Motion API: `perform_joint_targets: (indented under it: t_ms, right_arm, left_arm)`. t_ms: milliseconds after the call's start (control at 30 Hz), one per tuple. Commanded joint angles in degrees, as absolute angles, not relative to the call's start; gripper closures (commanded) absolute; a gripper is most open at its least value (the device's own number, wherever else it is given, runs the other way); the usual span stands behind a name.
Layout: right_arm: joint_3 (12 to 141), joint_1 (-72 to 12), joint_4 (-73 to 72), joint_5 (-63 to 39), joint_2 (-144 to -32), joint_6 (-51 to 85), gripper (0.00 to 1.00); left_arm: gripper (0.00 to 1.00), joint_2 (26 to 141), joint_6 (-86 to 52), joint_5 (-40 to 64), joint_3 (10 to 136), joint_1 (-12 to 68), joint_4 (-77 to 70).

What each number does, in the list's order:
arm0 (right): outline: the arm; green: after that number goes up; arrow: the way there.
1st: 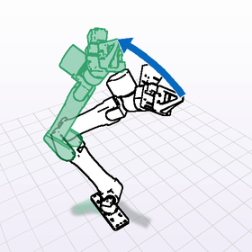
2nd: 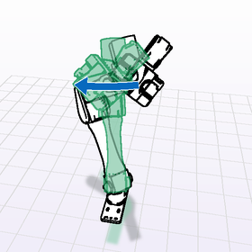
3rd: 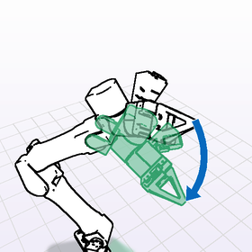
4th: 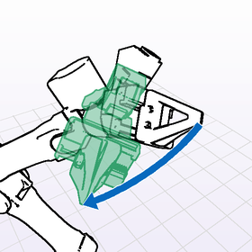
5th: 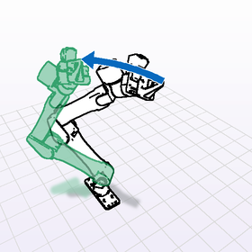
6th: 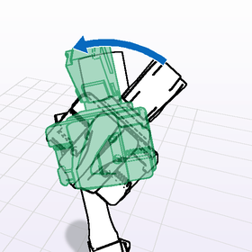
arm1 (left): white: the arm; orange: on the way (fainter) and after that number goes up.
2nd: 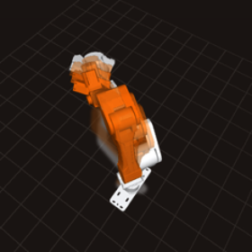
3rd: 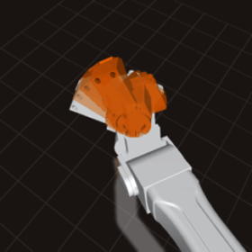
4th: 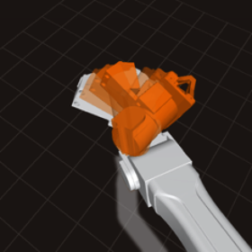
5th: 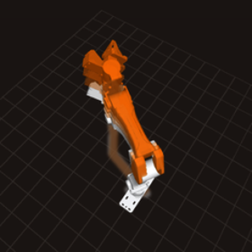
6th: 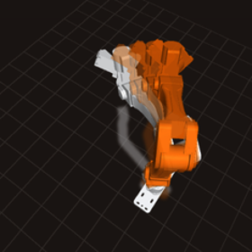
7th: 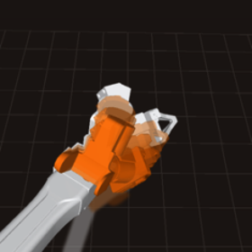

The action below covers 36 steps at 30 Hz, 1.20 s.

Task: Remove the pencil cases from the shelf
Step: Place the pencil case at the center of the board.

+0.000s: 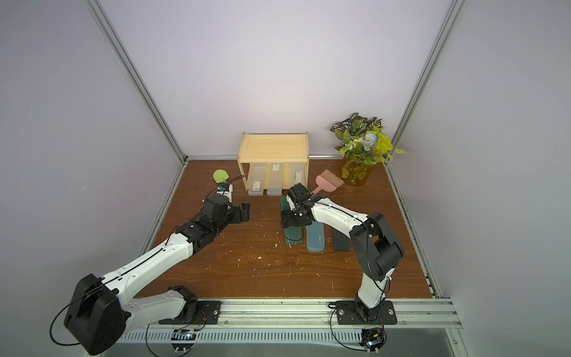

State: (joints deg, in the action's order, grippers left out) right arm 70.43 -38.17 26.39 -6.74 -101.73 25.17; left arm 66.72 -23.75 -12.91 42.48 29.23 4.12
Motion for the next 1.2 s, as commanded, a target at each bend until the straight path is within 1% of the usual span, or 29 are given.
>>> perform_joint_targets:
  t_ms: [0,367,667,733,933,1167]
  right_arm:
    - [71.77,-39.17,27.42,-4.41,-101.64,27.49,0.38]
    - [69.71,-39.39,27.20,-1.11,-102.58,33.92,0.34]
    - [69.60,-39.95,26.60,0.53,-104.97,37.11,0.25]
    - [69.45,-40.37,26.37,0.64,-105.63,37.35,0.20]
    - [70.36,-40.93,26.30,1.82,-105.13,37.20,0.01]
    - [78.81,-42.93,30.78,5.38,-100.85,34.35,0.01]
  left_arm:
    - [0.00,66.95,-23.08,-12.62,42.03,28.74,5.14]
    - [0.00,68.93,-23.54,-9.47,41.41,28.74,3.96]
    - [0.00,71.08,-21.43,-6.97,41.87,28.74,4.06]
    - [0.00,71.67,-21.62,-5.93,41.66,28.73,3.03]
    - [0.00,72.87,-21.87,-5.40,42.20,28.73,3.09]
    - [0.00,72.89,-22.88,-7.77,42.35,28.73,3.79]
